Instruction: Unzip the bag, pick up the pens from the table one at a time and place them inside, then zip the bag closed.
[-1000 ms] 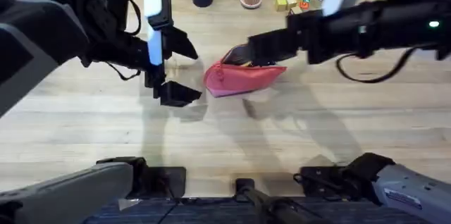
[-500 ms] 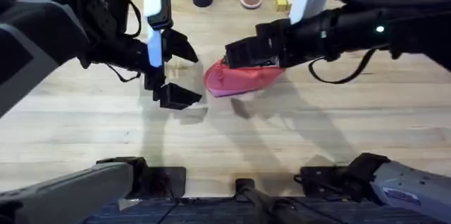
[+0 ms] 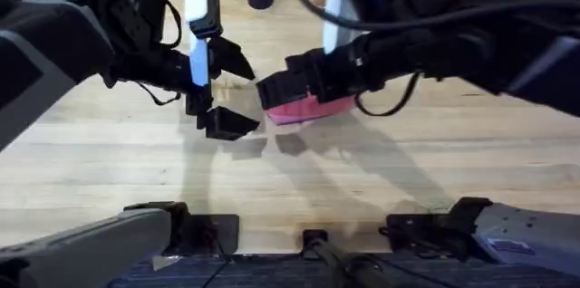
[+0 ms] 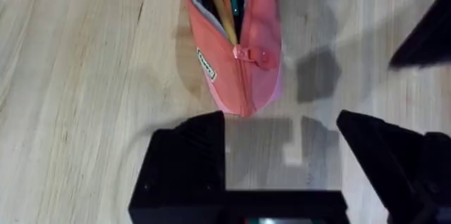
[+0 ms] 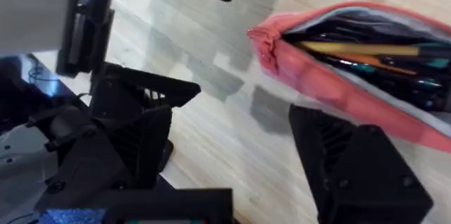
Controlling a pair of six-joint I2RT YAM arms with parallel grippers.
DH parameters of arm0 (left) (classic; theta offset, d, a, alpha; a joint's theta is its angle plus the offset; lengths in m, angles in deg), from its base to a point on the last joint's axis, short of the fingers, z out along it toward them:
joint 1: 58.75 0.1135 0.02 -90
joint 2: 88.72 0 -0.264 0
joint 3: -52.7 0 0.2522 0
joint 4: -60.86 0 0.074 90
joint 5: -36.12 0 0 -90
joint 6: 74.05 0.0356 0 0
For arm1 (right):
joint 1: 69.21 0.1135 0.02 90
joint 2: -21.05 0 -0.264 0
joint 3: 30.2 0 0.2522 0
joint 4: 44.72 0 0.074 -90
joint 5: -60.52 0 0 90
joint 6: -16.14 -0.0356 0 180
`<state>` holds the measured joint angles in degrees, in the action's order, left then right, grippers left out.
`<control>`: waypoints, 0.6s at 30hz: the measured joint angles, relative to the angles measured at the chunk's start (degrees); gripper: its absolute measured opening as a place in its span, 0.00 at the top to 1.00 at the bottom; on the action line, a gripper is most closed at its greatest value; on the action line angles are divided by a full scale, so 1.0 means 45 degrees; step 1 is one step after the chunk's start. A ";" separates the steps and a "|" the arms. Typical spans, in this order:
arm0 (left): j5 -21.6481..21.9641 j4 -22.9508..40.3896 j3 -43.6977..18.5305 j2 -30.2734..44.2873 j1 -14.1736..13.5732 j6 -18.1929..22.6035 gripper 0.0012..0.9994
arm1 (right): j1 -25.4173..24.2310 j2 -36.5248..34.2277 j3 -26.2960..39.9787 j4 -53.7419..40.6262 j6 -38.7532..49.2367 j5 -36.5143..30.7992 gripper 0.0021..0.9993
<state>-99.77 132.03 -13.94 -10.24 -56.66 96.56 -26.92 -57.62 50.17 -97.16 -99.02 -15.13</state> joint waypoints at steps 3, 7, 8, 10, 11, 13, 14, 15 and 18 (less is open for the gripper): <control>-0.0005 -0.0001 0.0000 0.0000 0.0000 0.0004 0.01 | 0.0165 -0.0562 0.0000 0.0410 -0.0132 0.0000 0.00; -0.0005 -0.0001 0.0000 -0.0001 0.0000 0.0004 0.01 | 0.0222 -0.1097 0.0000 0.1006 -0.0302 -0.0002 0.00; -0.0005 -0.0001 0.0000 -0.0001 0.0000 0.0004 0.01 | 0.0230 -0.1183 0.0000 0.1121 -0.0326 -0.0004 0.00; -0.0005 -0.0001 0.0000 -0.0001 0.0000 0.0001 0.01 | 0.0232 -0.1322 0.0000 0.1313 -0.0367 -0.0012 0.00; -0.0001 -0.0001 0.0000 -0.0001 0.0000 0.0002 0.01 | 0.0232 -0.1379 0.0000 0.1360 -0.0413 -0.0018 0.00; -0.0005 -0.0003 0.0000 0.0004 0.0000 0.0004 0.01 | 0.0232 -0.1504 0.0000 0.1487 -0.0476 -0.0034 0.00; -0.0002 -0.0014 0.0000 -0.0001 0.0000 0.0004 0.01 | 0.0232 -0.1551 0.0000 0.1531 -0.0516 -0.0034 0.00; -0.0005 -0.0035 0.0000 -0.0001 0.0000 0.0004 0.01 | 0.0232 -0.1593 0.0000 0.1574 -0.0530 -0.0039 0.00; -0.0005 -0.0117 0.0000 -0.0001 0.0000 -0.0001 0.01 | 0.0232 -0.1738 0.0000 0.1671 -0.0665 -0.0039 0.00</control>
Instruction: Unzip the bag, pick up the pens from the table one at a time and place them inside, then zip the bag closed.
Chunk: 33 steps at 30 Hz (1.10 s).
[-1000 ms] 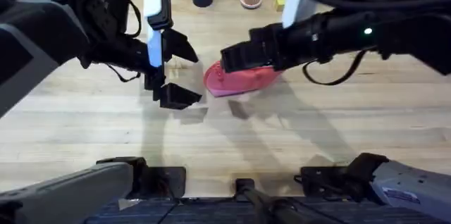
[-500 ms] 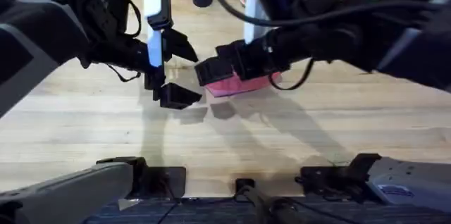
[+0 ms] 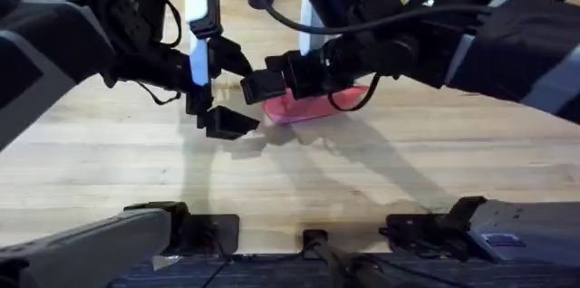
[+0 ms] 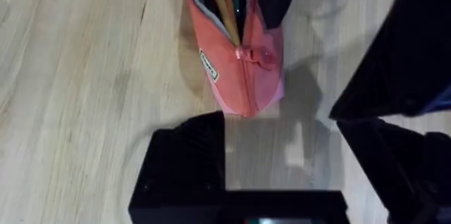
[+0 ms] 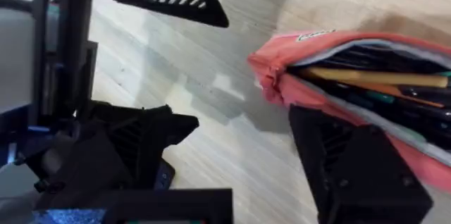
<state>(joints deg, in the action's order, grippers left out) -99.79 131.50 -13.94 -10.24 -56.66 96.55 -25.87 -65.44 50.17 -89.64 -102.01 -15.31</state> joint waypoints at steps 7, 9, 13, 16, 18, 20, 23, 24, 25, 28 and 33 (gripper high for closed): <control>-0.0049 -0.0267 0.0005 0.0314 0.0000 0.0004 0.01 | 0.0000 -0.0588 0.0000 0.0297 -0.0492 -0.0010 0.00; -0.0044 -0.0270 0.0000 0.0482 0.0000 0.0003 0.01 | 0.0000 -0.0711 0.0000 0.0497 -0.0567 -0.0069 0.00; 0.0009 -0.0268 0.0000 0.0856 0.0000 0.0005 0.01 | 0.0000 -0.0836 0.0000 0.0732 -0.0680 -0.0155 0.00; 0.0028 -0.0273 0.0001 0.1186 0.0015 0.0000 0.01 | 0.0000 -0.0943 0.0000 0.0829 -0.0720 -0.0288 0.04; 0.0046 -0.0273 0.0002 0.1387 0.0082 0.0005 0.01 | 0.0000 -0.1101 0.0000 0.0855 -0.0774 -0.0447 0.10; 0.0149 -0.0270 0.0005 0.1542 0.0447 0.0005 0.01 | -0.0003 -0.1447 0.0000 0.0941 -0.1062 -0.0759 0.30; 0.0165 -0.0273 0.0005 0.1547 0.0910 0.0002 0.01 | -0.0005 -0.1546 0.0000 0.0920 -0.1161 -0.1005 0.48; 0.0165 -0.0268 0.0005 0.1548 0.1055 0.0000 0.01 | -0.0010 -0.1556 0.0000 0.0914 -0.1186 -0.1082 0.54; 0.0159 -0.0268 0.0005 0.1545 0.1210 0.0000 0.01 | -0.0015 -0.1560 0.0000 0.0908 -0.1222 -0.1151 0.59; 0.0155 -0.0263 0.0005 0.1544 0.1522 0.0000 0.01 | -0.0019 -0.1560 0.0000 0.0870 -0.1284 -0.1308 0.75; 0.0151 -0.0263 0.0005 0.1549 0.1579 0.0000 0.01 | -0.0022 -0.1560 0.0000 0.0851 -0.1330 -0.1345 0.93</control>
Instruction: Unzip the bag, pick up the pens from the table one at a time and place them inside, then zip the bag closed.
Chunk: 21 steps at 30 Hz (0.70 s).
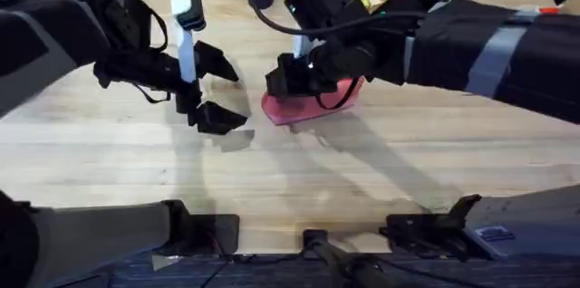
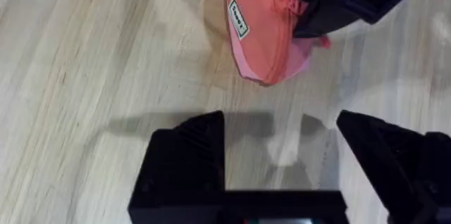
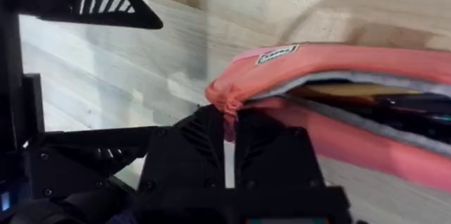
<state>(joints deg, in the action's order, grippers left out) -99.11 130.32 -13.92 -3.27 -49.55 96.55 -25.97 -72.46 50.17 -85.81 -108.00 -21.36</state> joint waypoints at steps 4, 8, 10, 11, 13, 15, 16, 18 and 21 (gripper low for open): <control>0.0000 0.0000 0.0000 -0.0005 0.0000 0.0000 0.01 | -0.0002 0.0000 0.0000 -0.0019 0.0002 0.0000 0.96; 0.0000 0.0000 0.0000 -0.0001 0.0000 0.0005 0.01 | -0.0002 0.0000 0.0000 -0.0019 0.0001 0.0000 0.97; 0.0000 0.0000 0.0000 0.0000 0.0000 0.0000 0.01 | -0.0002 0.0005 0.0000 -0.0019 0.0002 0.0005 0.97; 0.0000 0.0000 0.0000 -0.0002 0.0000 0.0002 0.01 | -0.0002 0.0016 0.0000 -0.0027 0.0000 0.0005 0.97; 0.0000 0.0000 0.0000 -0.0005 0.0000 0.0000 0.01 | -0.0002 0.0102 0.0000 -0.0065 -0.0002 0.0005 0.97; -0.0001 0.0000 0.0000 -0.0005 0.0000 0.0000 0.01 | -0.0002 0.0330 0.0000 -0.0139 0.0002 0.0005 0.97; -0.0001 0.0000 0.0000 0.0000 0.0000 0.0000 0.01 | 0.0003 0.0489 0.0000 -0.0170 0.0001 0.0005 0.97; -0.0048 0.0000 0.0000 -0.0004 0.0000 0.0000 0.01 | -0.0002 0.0822 0.0000 -0.0176 -0.0003 0.0004 0.97; -0.0414 0.0000 0.0000 -0.0002 0.0000 0.0000 0.01 | -0.0007 0.1332 0.0000 -0.0186 -0.0037 0.0005 0.97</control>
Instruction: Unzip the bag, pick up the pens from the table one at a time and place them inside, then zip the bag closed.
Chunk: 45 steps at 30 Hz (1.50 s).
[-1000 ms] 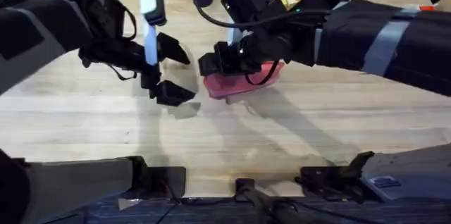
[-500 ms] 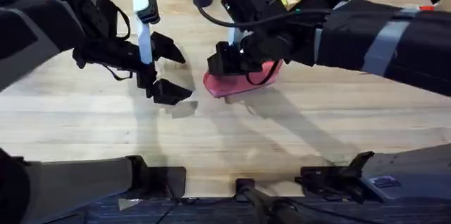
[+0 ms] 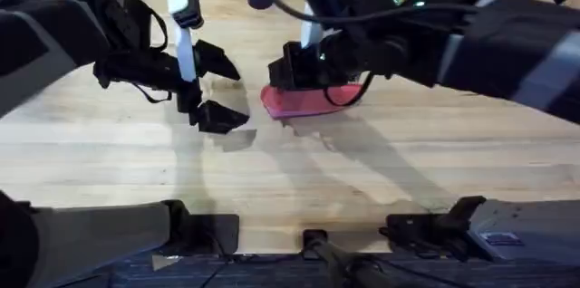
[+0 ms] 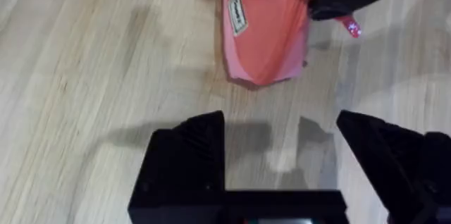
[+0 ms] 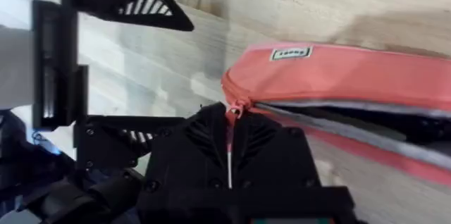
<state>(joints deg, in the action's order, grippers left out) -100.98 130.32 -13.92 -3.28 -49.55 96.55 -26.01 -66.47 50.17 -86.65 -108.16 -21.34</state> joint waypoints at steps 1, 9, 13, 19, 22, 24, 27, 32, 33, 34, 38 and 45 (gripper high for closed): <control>-0.0109 0.0000 0.0000 0.0002 0.0000 0.0000 0.01 | -0.0029 0.0143 0.0000 -0.0046 0.0000 0.0000 0.97; -0.1547 -0.0002 0.0000 -0.0003 0.0000 0.0000 0.01 | -0.0495 0.0399 0.0000 -0.0071 -0.0007 0.0604 0.97; -0.2423 0.0008 0.0000 -0.0003 0.0000 0.0000 0.01 | -0.0837 0.0397 0.0000 -0.0024 -0.0067 0.1105 0.97; -0.3055 0.0000 0.0000 0.0000 0.0000 -0.0002 0.01 | -0.1059 0.0397 0.0000 -0.0008 -0.0107 0.1543 0.97; -0.3271 -0.0002 0.0000 0.0039 -0.0017 0.0000 0.01 | -0.1059 0.0397 0.0000 -0.0003 -0.0112 0.1584 0.97; -0.3436 -0.0010 0.0000 0.0270 -0.0110 0.0000 0.01 | -0.1059 0.0402 0.0000 0.0002 -0.0117 0.1593 0.97; -0.3712 -0.0121 0.0000 0.0933 -0.0452 0.0000 0.01 | -0.1059 0.0397 0.0000 0.0002 -0.0161 0.1623 0.97; -0.4144 -0.0870 0.0000 0.2134 -0.1106 -0.0003 0.01 | -0.1059 0.0397 0.0000 0.0011 -0.0296 0.1637 0.97; -0.4295 -0.1010 0.0000 0.2307 -0.1187 -0.0009 0.01 | -0.1059 0.0397 0.0000 0.0011 -0.0301 0.1637 0.97; -0.4453 -0.1145 0.0000 0.2458 -0.1245 -0.0006 0.01 | -0.1059 0.0397 0.0000 0.0011 -0.0307 0.1637 0.97; -0.4930 -0.1449 0.0000 0.2644 -0.1273 -0.0015 0.01 | -0.1059 0.0397 0.0000 0.0011 -0.0340 0.1637 0.97; -0.5166 -0.1482 0.0000 0.2644 -0.1273 -0.0041 0.78 | -0.1059 0.0397 0.0000 0.0011 -0.0340 0.1644 0.97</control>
<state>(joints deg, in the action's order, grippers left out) -124.23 123.65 -13.92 8.62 -55.28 96.37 -30.77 -64.68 50.17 -86.60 -109.69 -13.94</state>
